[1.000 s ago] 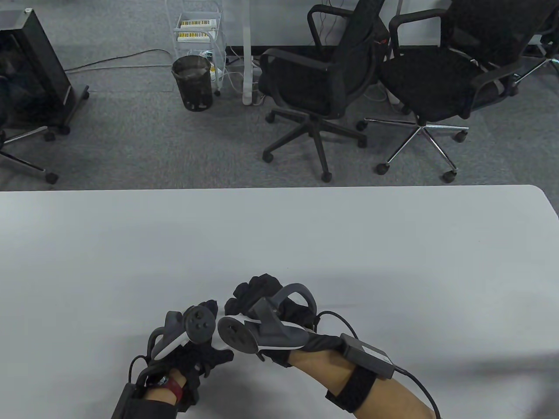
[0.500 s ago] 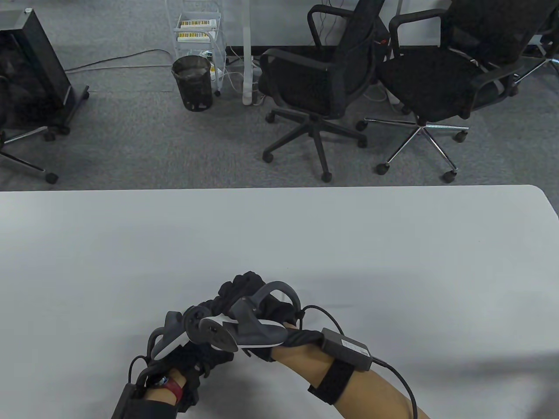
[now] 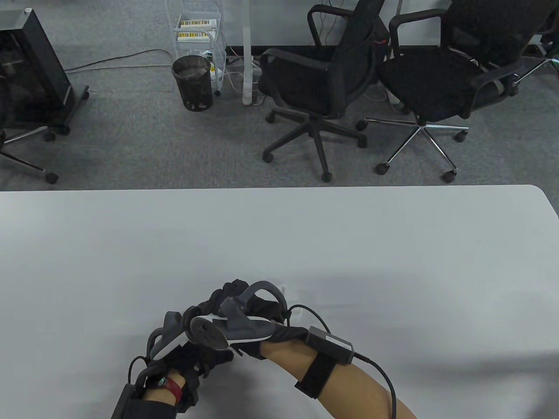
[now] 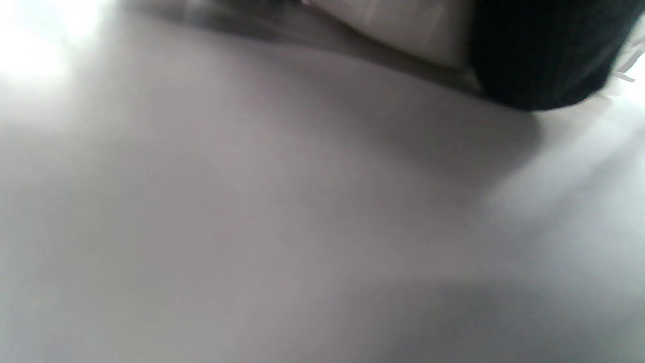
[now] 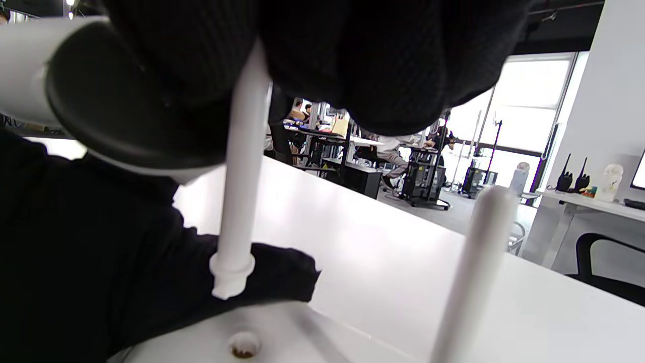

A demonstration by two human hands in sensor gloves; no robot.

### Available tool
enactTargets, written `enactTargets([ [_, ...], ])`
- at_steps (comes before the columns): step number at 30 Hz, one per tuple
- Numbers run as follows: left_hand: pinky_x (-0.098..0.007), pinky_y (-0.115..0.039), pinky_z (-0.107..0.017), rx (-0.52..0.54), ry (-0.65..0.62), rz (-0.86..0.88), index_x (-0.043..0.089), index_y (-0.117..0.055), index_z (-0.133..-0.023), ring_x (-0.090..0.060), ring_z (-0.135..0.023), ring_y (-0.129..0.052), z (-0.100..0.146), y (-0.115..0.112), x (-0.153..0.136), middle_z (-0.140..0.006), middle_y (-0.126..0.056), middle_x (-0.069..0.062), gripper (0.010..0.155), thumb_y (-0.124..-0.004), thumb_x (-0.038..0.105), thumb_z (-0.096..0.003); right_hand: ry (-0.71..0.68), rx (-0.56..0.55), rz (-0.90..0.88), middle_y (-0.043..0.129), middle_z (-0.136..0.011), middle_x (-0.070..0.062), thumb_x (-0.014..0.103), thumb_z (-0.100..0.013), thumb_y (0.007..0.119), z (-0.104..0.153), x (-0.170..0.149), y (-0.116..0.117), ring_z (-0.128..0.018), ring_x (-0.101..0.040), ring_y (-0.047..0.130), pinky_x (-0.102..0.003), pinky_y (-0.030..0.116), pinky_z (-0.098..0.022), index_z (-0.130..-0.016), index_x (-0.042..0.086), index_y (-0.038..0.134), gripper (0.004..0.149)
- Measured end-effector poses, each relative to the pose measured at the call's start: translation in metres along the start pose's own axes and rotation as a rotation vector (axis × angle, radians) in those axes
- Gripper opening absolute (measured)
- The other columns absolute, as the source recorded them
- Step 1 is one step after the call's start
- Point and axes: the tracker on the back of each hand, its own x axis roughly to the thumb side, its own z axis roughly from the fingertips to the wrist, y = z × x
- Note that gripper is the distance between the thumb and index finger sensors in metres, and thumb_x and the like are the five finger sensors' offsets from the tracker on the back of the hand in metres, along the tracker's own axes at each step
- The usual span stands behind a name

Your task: Fit Hanoi Tower parts together into a complete Hanoi Tower

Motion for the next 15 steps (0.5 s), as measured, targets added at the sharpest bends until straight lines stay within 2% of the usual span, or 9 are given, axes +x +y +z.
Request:
enactTargets([
  [15, -0.058, -0.021, -0.078, -0.035, -0.027, 0.081, 0.02, 0.005, -0.103, -0.041, -0.111, -0.014, 0.003, 0.001, -0.007, -0.116, -0.011, -0.01, 0.118, -0.086, 0.062, -0.039, 0.069, 0.06, -0.086, 0.091, -0.058, -0.003, 0.033, -0.032, 0.086, -0.022, -0.01, 0.028, -0.057, -0.028, 0.092, -0.055, 0.071, -0.065, -0.073, 0.019, 0.084, 0.043],
])
